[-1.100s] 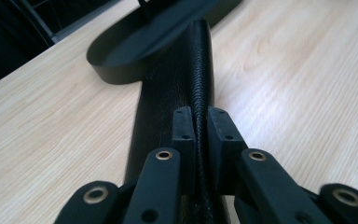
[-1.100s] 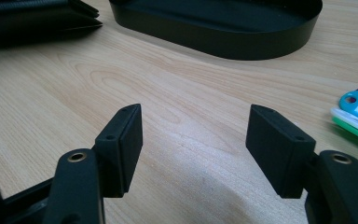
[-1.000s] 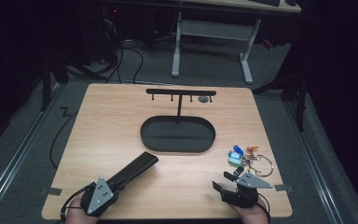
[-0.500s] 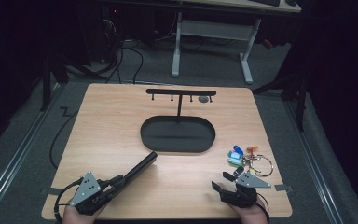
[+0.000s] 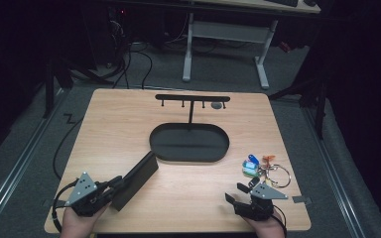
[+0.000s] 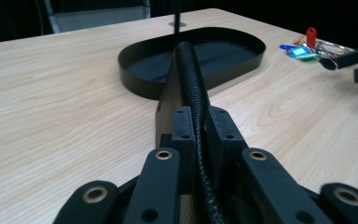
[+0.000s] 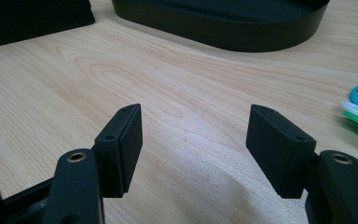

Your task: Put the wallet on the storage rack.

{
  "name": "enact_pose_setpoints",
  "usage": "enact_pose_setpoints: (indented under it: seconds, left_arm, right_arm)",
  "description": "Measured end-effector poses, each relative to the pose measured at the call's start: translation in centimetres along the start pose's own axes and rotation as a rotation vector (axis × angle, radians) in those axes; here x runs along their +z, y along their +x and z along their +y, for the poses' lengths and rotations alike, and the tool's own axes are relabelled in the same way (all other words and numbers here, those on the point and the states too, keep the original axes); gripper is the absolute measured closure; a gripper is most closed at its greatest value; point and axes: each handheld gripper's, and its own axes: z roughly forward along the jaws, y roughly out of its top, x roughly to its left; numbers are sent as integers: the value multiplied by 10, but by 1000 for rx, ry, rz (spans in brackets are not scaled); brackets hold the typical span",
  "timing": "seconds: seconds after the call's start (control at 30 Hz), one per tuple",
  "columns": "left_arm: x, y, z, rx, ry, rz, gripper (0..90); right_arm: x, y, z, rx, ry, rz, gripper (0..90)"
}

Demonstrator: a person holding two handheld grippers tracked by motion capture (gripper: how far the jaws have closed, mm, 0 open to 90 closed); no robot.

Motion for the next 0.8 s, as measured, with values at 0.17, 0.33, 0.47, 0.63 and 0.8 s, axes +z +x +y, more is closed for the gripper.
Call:
enact_pose_setpoints:
  seconds: [0.17, 0.33, 0.47, 0.63, 0.8]
  left_arm:
    - [0, 5, -3, -20, -10, -5, 811]
    - [-1, 5, -4, -20, -20, -9, 775]
    - [1, 4, -6, -14, 10, -29, 650]
    - [3, 0, -8, 17, 41, -24, 564]
    - [3, -5, -6, 52, 73, 8, 598]
  right_arm:
    - [1, 1, 0, -3, 1, 0, 366]
    - [1, 1, 0, -3, 3, -2, 365]
    - [1, 1, 0, -3, 2, -2, 366]
    - [1, 1, 0, -2, 2, 1, 366]
    - [1, 1, 0, -3, 0, 1, 365]
